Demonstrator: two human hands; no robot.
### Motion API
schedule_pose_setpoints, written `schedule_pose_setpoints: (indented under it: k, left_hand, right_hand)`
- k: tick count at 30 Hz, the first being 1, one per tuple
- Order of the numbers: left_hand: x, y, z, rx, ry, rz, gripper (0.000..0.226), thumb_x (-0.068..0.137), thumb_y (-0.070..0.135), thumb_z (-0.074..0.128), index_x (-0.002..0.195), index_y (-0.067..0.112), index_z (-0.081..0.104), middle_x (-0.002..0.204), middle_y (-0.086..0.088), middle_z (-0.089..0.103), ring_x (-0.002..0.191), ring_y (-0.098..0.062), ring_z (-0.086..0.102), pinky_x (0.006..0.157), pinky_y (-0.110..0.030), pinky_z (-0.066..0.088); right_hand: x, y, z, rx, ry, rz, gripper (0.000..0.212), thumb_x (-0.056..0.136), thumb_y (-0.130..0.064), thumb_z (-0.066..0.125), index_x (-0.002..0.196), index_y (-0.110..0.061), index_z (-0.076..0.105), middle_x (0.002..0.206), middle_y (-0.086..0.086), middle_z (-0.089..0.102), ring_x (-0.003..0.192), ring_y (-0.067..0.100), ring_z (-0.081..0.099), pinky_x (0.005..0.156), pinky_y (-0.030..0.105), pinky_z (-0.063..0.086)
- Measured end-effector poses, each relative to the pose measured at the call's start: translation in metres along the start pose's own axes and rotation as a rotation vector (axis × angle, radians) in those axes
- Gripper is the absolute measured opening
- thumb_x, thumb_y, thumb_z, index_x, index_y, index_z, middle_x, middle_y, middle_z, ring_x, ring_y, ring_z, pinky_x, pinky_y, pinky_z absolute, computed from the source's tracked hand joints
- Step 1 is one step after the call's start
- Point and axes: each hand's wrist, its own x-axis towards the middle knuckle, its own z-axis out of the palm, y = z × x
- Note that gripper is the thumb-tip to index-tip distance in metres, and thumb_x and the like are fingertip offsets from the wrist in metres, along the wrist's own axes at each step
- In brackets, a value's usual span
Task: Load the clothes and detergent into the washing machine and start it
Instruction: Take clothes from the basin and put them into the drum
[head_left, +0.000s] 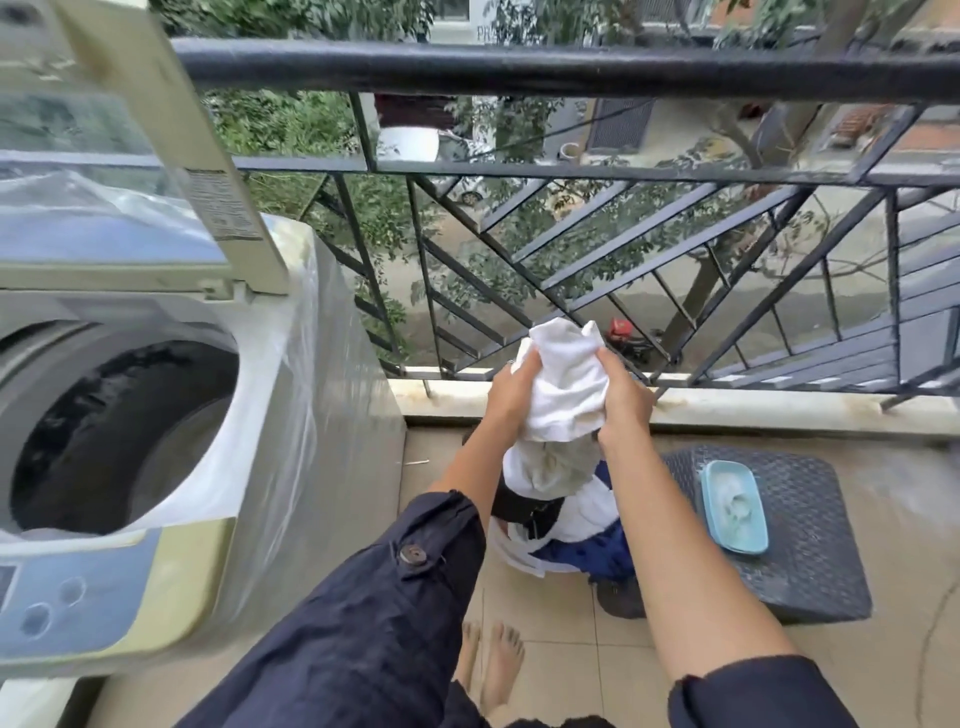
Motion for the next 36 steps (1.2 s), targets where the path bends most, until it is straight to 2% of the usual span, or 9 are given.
schedule_pose_setpoints:
  k: [5,9,14,18,22,24,29,32,36]
  left_hand:
    - [-0.005,0.006,0.008,0.059,-0.02,-0.007,0.059,0.092,0.053,0.045,0.127,0.008,0.056,0.125,-0.009,0.061,0.111,-0.026,0.06,0.089,-0.032,0.047]
    - [-0.002,0.006,0.014,0.066,-0.026,0.019,0.068,0.074,0.056,0.05,0.125,0.011,0.057,0.126,-0.008,0.062,0.112,-0.026,0.06,0.1,-0.042,0.047]
    - [-0.005,0.014,0.007,0.1,0.013,0.089,0.026,0.073,0.042,0.054,0.083,0.018,0.058,0.097,-0.004,0.064,0.096,-0.025,0.061,0.089,-0.038,0.048]
    - [-0.012,0.024,-0.006,0.068,0.053,0.143,0.024,0.071,0.042,0.06,0.061,0.024,0.048,0.073,0.001,0.056,0.08,-0.02,0.053,0.074,-0.034,0.041]
    - [-0.022,0.034,-0.027,0.073,0.097,0.207,0.035,0.073,0.052,0.054,0.079,0.018,0.06,0.093,-0.01,0.067,0.094,-0.029,0.062,0.085,-0.042,0.049]
    - [-0.032,0.041,-0.038,0.078,0.118,0.22,0.049,0.071,0.055,0.048,0.094,0.014,0.062,0.104,-0.012,0.067,0.099,-0.028,0.06,0.086,-0.039,0.046]
    - [-0.05,0.062,-0.092,0.054,0.19,0.236,0.048,0.09,0.046,0.052,0.115,0.005,0.06,0.117,-0.014,0.063,0.11,-0.03,0.057,0.083,-0.033,0.04]
    - [-0.06,0.075,-0.139,0.003,0.27,0.276,0.059,0.076,0.055,0.052,0.105,0.005,0.064,0.105,-0.016,0.067,0.096,-0.028,0.059,0.077,-0.032,0.042]
    - [-0.068,0.089,-0.21,-0.03,0.381,0.288,0.036,0.091,0.041,0.056,0.091,0.007,0.065,0.09,-0.014,0.064,0.085,-0.025,0.056,0.068,-0.031,0.039]
  right_hand:
    - [-0.006,-0.011,-0.003,-0.071,0.07,-0.117,0.028,0.079,-0.034,0.071,0.067,-0.012,0.058,0.09,0.005,0.061,0.088,0.022,0.057,0.083,0.032,0.048]
    - [-0.011,-0.018,-0.004,-0.08,0.106,-0.132,0.028,0.08,-0.035,0.069,0.069,-0.012,0.059,0.075,-0.003,0.06,0.084,0.022,0.057,0.076,0.029,0.045]
    - [-0.018,-0.022,0.004,-0.129,0.136,-0.176,0.029,0.081,-0.037,0.067,0.089,-0.009,0.068,0.089,0.005,0.063,0.083,0.021,0.054,0.073,0.028,0.042]
    - [-0.031,-0.022,0.016,-0.129,0.184,-0.224,0.033,0.08,-0.038,0.066,0.093,-0.009,0.072,0.097,0.006,0.071,0.089,0.026,0.062,0.073,0.029,0.045]
    - [-0.049,-0.019,0.034,-0.152,0.213,-0.289,0.035,0.078,-0.04,0.065,0.095,-0.01,0.073,0.101,0.008,0.072,0.094,0.03,0.065,0.068,0.027,0.042]
    - [-0.06,-0.018,0.046,-0.125,0.209,-0.295,0.032,0.076,-0.04,0.066,0.09,-0.013,0.072,0.097,0.006,0.072,0.089,0.03,0.065,0.067,0.028,0.044]
    - [-0.096,-0.008,0.09,-0.076,0.133,-0.307,0.032,0.073,-0.038,0.067,0.09,-0.012,0.073,0.09,0.006,0.072,0.079,0.027,0.064,0.065,0.029,0.045]
    - [-0.124,0.003,0.127,-0.066,0.077,-0.317,0.031,0.071,-0.038,0.069,0.08,-0.008,0.071,0.079,0.005,0.07,0.075,0.027,0.064,0.065,0.034,0.05]
    - [-0.17,0.019,0.181,-0.031,-0.046,-0.284,0.023,0.073,-0.033,0.072,0.062,-0.014,0.062,0.064,-0.003,0.061,0.066,0.023,0.06,0.065,0.033,0.05]
